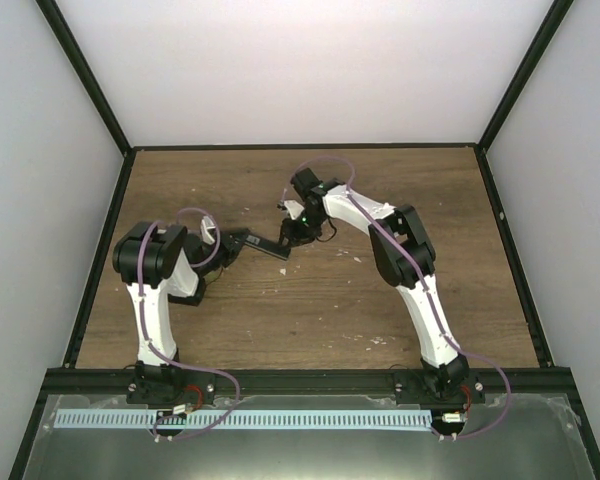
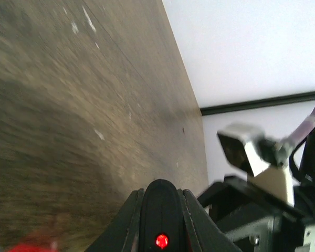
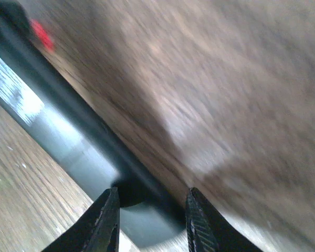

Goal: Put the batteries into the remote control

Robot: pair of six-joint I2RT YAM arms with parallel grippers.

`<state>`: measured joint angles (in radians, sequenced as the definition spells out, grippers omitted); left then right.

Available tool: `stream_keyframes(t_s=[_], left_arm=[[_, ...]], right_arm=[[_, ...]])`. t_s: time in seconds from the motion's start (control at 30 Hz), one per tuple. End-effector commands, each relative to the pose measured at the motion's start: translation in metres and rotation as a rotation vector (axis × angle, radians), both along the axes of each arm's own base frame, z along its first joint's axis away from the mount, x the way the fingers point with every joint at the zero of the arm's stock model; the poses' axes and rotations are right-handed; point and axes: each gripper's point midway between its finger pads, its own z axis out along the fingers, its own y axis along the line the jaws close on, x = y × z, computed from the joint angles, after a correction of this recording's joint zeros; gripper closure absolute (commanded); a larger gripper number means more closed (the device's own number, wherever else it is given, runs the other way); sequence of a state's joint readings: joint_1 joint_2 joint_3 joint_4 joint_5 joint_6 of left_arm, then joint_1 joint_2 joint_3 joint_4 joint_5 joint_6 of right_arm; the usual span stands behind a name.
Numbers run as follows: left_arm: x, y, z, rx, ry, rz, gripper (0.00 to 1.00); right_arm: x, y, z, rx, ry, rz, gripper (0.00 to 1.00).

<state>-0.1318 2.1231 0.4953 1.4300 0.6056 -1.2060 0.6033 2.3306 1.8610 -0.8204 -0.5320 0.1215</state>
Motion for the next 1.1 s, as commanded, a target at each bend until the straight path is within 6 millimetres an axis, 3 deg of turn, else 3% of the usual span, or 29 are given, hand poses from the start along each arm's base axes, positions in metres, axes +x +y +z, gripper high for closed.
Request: stream_keyframes(t_s=[0.0, 0.17, 0.3, 0.57, 0.7, 0.83, 0.93, 1.07], left_arm=[[-0.057, -0.059, -0.027, -0.008, 0.105, -0.281, 0.98], [-0.059, -0.059, -0.025, -0.012, 0.099, -0.284, 0.98], [-0.059, -0.059, -0.023, -0.007, 0.094, -0.287, 0.97], [-0.054, -0.059, -0.015, -0.010, 0.073, -0.285, 0.97], [-0.051, -0.060, 0.005, -0.008, 0.023, -0.297, 0.97], [-0.047, -0.065, 0.038, -0.002, -0.062, -0.335, 0.97], [-0.045, -0.071, 0.068, -0.022, -0.123, -0.374, 0.97], [-0.048, -0.079, 0.104, -0.072, -0.181, -0.453, 0.96]], right_arm=[[0.043, 0.055, 0.032, 0.165, -0.222, 0.026, 0.71], [0.044, 0.060, 0.033, 0.184, -0.209, 0.036, 0.71], [0.044, 0.052, 0.033, 0.148, -0.232, 0.023, 0.71], [0.066, 0.023, 0.070, 0.086, -0.354, -0.057, 0.70], [0.078, 0.001, 0.110, 0.035, -0.486, -0.081, 0.58], [0.083, -0.030, 0.160, 0.063, -0.570, -0.109, 0.47], [0.081, -0.057, 0.178, 0.115, -0.563, -0.125, 0.44], [0.064, -0.077, 0.192, 0.247, -0.486, -0.085, 0.40]])
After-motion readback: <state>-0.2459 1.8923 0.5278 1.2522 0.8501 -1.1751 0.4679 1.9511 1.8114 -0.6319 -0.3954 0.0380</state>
